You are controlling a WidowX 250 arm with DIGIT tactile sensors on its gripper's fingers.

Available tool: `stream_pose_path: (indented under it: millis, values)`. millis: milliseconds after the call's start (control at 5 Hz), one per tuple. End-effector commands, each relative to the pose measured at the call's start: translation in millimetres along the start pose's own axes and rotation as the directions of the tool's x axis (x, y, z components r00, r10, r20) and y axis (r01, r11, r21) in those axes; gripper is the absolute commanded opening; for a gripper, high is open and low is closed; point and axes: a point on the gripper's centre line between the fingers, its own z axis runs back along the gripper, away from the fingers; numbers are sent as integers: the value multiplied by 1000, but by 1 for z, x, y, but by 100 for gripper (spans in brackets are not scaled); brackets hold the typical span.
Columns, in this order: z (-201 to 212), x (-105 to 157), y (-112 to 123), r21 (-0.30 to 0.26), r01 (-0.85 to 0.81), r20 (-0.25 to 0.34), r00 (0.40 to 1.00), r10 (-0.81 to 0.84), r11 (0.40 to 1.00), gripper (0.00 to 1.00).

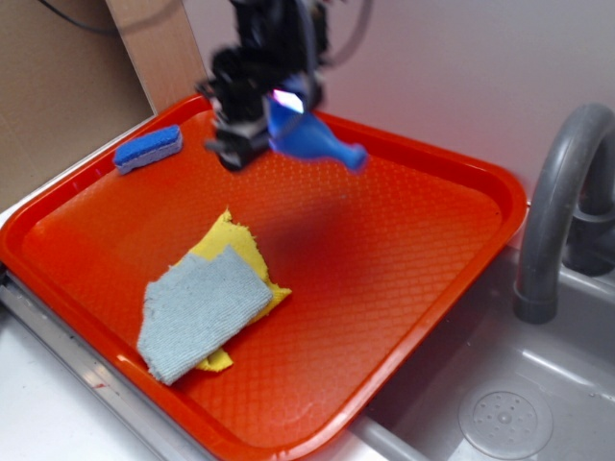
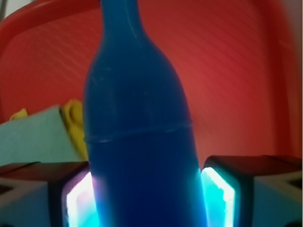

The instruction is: Grab the blue bottle.

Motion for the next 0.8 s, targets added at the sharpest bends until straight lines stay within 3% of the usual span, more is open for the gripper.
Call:
stream_pose_path:
  millis: [0, 200, 400, 600]
  values:
    - [90, -43, -48, 46, -463, 131, 881, 454, 885, 0]
    - [120, -65, -50, 20, -668, 168, 736, 656, 744, 0]
    - [141, -77, -58, 15, -832, 186, 548, 816, 555, 0]
    - [142, -76, -56, 68, -914, 188, 405, 895, 399, 0]
